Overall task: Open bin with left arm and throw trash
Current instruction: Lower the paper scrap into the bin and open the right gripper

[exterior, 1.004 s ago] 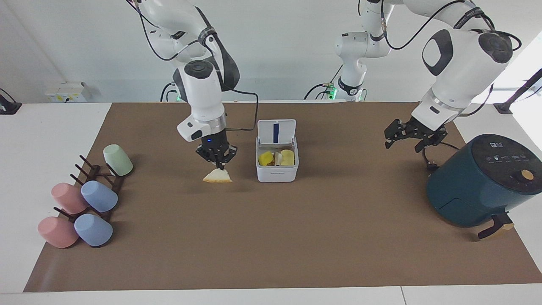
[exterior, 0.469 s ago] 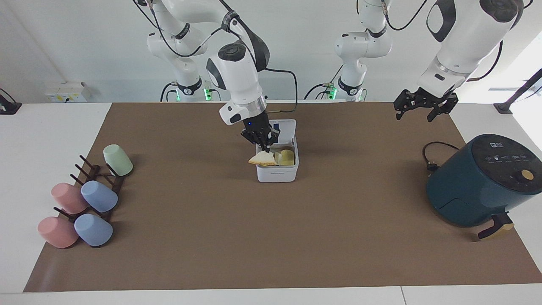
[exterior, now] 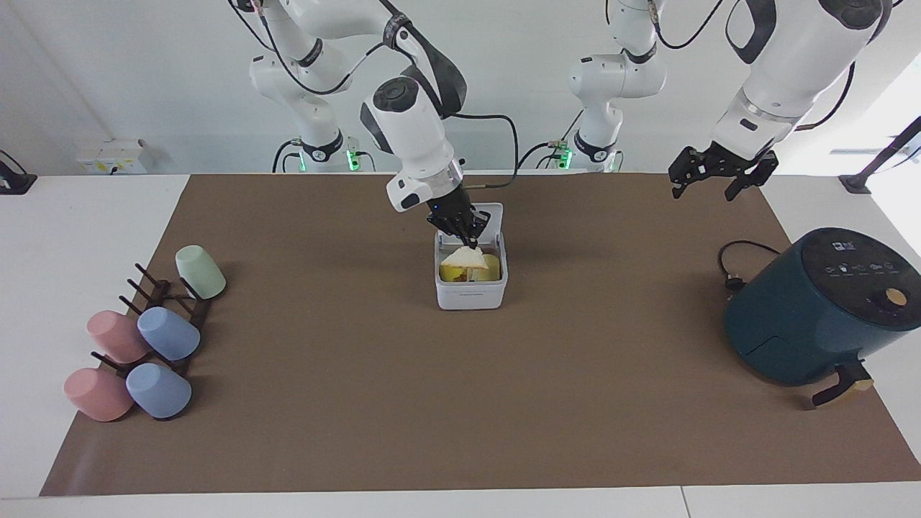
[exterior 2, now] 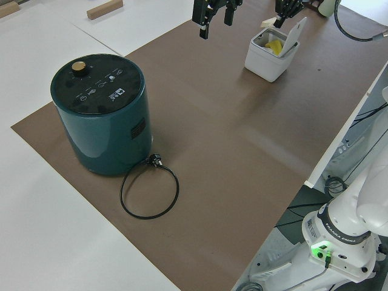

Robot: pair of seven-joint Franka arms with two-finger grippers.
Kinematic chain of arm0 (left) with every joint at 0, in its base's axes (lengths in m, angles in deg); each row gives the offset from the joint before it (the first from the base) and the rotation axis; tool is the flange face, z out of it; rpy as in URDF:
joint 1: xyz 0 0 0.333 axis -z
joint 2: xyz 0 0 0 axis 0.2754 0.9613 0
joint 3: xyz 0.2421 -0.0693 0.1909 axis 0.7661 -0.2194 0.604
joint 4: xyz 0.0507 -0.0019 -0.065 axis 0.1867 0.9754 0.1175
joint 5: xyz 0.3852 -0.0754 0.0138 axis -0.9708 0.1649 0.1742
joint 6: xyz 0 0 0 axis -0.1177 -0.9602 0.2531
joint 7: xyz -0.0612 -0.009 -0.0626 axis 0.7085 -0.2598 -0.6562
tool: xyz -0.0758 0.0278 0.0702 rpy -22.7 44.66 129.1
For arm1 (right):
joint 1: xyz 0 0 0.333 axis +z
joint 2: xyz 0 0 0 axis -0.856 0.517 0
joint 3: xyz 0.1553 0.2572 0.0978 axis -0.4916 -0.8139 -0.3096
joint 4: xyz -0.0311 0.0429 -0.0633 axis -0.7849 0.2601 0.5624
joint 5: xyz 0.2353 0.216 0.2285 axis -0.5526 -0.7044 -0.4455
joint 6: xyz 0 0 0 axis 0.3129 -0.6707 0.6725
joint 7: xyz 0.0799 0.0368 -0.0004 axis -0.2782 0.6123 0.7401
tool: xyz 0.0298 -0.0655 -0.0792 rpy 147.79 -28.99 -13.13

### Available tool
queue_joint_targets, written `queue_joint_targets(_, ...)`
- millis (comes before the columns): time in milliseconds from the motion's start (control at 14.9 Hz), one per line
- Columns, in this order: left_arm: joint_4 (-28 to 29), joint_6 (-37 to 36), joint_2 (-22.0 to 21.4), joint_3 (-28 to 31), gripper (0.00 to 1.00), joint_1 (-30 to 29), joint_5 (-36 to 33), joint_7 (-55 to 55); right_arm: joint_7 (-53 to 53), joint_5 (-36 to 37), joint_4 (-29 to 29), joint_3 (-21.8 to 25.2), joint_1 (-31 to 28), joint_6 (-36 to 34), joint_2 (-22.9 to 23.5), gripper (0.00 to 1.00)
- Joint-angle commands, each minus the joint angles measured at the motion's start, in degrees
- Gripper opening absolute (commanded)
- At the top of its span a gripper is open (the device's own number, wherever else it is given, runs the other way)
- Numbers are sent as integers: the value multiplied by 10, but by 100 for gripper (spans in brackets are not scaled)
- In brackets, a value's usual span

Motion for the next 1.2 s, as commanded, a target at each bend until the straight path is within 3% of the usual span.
queue_joint_targets(0,8,7,-8,1,100,0,14,10,10,-15,20,-3,3,-5,-12,0)
queue_joint_targets(134,5,4,-8,0,100,0,14,11,10,-15,24,-5,9,-13,-16,0)
queue_joint_targets(201,6,3,-8,-1,100,0,14,11,10,-15,19,-5,9,-20,-15,47)
queue_joint_targets(268,5,3,-9,-1,100,-1,14,10,9,-15,15,-5,9,-20,-14,85)
queue_joint_targets(335,6,5,-9,-1,100,-2,14,9,8,-15,10,-5,9,-21,-12,96)
queue_joint_targets(402,7,6,-10,-1,100,-2,14,8,8,-15,9,-5,9,-22,-11,100)
queue_joint_targets(736,8,12,-11,1,100,3,13,8,15,-3,-26,2,-5,-78,-8,100)
queue_joint_targets(1138,9,9,-11,3,100,-1,13,8,87,116,-24,2,-84,-95,-16,100)
